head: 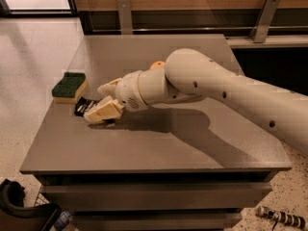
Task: Move rxbar chocolate near sponge
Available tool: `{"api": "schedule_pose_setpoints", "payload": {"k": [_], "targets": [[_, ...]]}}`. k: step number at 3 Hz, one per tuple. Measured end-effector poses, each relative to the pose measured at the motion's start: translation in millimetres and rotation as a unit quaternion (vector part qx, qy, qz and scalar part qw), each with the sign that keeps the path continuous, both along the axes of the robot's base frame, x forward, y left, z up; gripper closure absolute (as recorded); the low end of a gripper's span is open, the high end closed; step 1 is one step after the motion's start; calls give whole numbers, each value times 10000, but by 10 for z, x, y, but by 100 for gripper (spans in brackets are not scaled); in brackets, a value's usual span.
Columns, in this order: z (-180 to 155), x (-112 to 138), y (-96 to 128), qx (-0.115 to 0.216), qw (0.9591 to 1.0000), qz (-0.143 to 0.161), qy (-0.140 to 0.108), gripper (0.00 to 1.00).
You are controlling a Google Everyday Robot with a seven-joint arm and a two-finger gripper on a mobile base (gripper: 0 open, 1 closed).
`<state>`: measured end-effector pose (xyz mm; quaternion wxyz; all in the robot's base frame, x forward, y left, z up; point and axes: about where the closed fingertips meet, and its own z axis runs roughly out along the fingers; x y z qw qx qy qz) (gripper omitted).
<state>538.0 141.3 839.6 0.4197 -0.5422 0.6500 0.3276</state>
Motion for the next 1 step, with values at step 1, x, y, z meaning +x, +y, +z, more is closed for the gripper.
{"api": "schedule_pose_setpoints", "payload": {"k": [1], "targets": [[1,-7,12,-1,10000,12,-1,0]]}}
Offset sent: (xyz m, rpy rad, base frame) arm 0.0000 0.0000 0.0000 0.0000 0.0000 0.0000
